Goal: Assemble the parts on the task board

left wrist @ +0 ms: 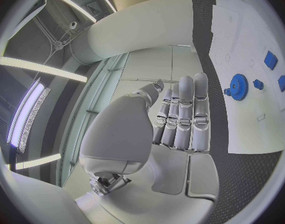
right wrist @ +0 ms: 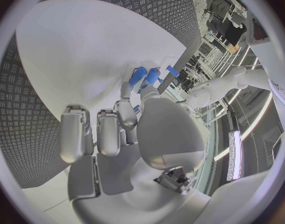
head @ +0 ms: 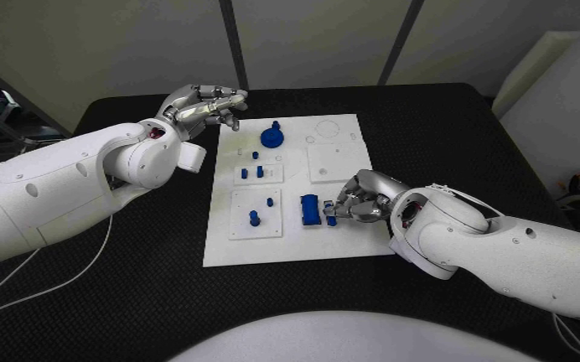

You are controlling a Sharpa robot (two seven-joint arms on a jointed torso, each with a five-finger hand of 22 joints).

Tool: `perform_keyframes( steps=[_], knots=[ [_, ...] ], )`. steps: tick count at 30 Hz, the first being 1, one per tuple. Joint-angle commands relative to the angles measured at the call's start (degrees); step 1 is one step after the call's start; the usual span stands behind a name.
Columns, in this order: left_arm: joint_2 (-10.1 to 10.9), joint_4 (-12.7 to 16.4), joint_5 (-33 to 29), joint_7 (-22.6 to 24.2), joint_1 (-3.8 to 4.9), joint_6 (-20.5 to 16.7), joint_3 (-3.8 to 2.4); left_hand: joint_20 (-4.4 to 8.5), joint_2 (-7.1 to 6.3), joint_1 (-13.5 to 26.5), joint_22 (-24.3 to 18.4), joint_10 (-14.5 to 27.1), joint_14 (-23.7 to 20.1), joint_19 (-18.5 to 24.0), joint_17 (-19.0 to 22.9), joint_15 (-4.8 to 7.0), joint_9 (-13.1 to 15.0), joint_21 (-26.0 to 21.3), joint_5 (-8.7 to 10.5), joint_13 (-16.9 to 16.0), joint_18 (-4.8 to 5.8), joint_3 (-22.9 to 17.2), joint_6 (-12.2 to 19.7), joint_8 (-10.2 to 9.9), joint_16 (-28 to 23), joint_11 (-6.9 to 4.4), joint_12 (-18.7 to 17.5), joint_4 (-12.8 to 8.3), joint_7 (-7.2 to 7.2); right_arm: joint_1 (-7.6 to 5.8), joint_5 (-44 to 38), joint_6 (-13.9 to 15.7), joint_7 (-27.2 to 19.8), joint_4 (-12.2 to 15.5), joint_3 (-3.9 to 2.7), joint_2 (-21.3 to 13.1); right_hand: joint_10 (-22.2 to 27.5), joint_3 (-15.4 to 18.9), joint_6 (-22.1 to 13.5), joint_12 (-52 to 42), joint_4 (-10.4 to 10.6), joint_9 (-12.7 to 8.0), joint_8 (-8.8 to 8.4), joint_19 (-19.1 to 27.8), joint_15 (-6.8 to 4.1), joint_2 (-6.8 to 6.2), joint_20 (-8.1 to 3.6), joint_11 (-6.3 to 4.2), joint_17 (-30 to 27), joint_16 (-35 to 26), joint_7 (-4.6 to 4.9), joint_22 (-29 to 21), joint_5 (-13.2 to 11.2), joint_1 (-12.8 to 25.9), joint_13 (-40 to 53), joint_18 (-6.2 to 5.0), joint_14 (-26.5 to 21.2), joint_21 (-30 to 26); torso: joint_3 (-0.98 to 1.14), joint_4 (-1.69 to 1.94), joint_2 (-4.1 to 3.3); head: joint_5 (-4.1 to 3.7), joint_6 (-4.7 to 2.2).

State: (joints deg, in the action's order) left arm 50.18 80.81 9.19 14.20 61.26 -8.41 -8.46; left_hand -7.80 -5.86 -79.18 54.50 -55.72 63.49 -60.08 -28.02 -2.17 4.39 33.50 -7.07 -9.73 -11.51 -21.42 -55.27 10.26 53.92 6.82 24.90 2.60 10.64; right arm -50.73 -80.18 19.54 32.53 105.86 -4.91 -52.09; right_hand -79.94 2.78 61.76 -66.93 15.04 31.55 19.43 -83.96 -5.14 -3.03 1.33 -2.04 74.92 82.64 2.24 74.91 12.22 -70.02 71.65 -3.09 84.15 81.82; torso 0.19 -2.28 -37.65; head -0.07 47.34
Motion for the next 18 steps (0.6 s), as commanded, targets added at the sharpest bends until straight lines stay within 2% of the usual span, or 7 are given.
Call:
perform_keyframes(
  steps=[1,6,13,18],
  knots=[
    [0.0,0.0,-0.2,0.2,0.08,0.7,-0.03,-0.22,0.58,-0.1,-0.1,0.4,-0.4,-0.3,0.1,-0.14,-0.1,-0.2,-0.39,-0.1,1.06,0.4,0.3,0.4,-0.3,-0.17,0.2,0.0,-0.04,-0.04,1.1,3.2,-4.8,0.5,-0.01,-0.5,0.0,1.1,0.0,0.3,0.5,0.1,0.3,-0.8,-0.05,0.03,-0.15,0.46,4.9,0.2,0.27,3.4,-0.8,0.8,0.0,0.37,3.9,0.1,0.02,-0.04,0.01,0.03,-0.09],
    [0.1,0.0,-0.2,0.2,0.08,0.7,-0.03,-0.22,0.58,-0.1,-0.1,0.4,-0.4,-0.3,0.1,-0.14,-0.1,-0.2,-0.39,-0.1,1.06,0.4,0.3,0.4,-0.3,-0.17,0.2,0.0,-0.04,-0.03,1.6,2.2,-6.7,1.5,0.0,-1.5,0.0,1.3,0.0,0.3,0.5,0.2,0.33,-0.8,-0.05,0.03,-0.15,0.45,4.8,0.2,0.25,3.4,-1.0,0.6,0.0,0.36,3.9,0.1,0.04,-0.1,0.06,0.03,-0.13],
    [0.2,-0.1,-0.2,0.2,0.07,0.7,-0.02,-0.22,0.58,-0.1,-0.1,0.4,-0.4,-0.3,0.1,-0.14,-0.1,-0.2,-0.39,-0.1,1.06,0.4,0.3,0.4,-0.3,-0.17,0.2,0.0,-0.04,-0.01,1.8,-1.4,-7.4,3.0,0.02,-3.3,0.0,1.8,-0.1,0.3,0.1,0.3,0.4,-0.7,-0.07,-0.09,-0.15,0.43,4.8,0.2,0.24,3.4,-1.2,-0.3,0.0,0.36,3.9,0.1,0.0,-0.11,0.07,-0.09,-0.09],
    [0.2,-0.1,-0.2,0.1,0.06,0.7,-0.01,-0.22,0.58,-0.1,-0.1,0.4,-0.4,-0.3,0.1,-0.14,-0.1,-0.2,-0.39,-0.1,1.06,0.4,0.3,0.4,-0.3,-0.17,0.2,0.0,-0.04,0.0,1.6,-3.9,-7.0,3.1,0.04,-4.0,0.0,2.0,-0.1,0.2,-0.3,0.4,0.48,-0.8,-0.08,0.22,-0.16,0.42,4.9,0.2,0.22,3.5,-1.2,-1.1,0.1,0.37,3.9,0.1,-0.02,-0.14,0.03,-0.18,0.0]
  ],
)
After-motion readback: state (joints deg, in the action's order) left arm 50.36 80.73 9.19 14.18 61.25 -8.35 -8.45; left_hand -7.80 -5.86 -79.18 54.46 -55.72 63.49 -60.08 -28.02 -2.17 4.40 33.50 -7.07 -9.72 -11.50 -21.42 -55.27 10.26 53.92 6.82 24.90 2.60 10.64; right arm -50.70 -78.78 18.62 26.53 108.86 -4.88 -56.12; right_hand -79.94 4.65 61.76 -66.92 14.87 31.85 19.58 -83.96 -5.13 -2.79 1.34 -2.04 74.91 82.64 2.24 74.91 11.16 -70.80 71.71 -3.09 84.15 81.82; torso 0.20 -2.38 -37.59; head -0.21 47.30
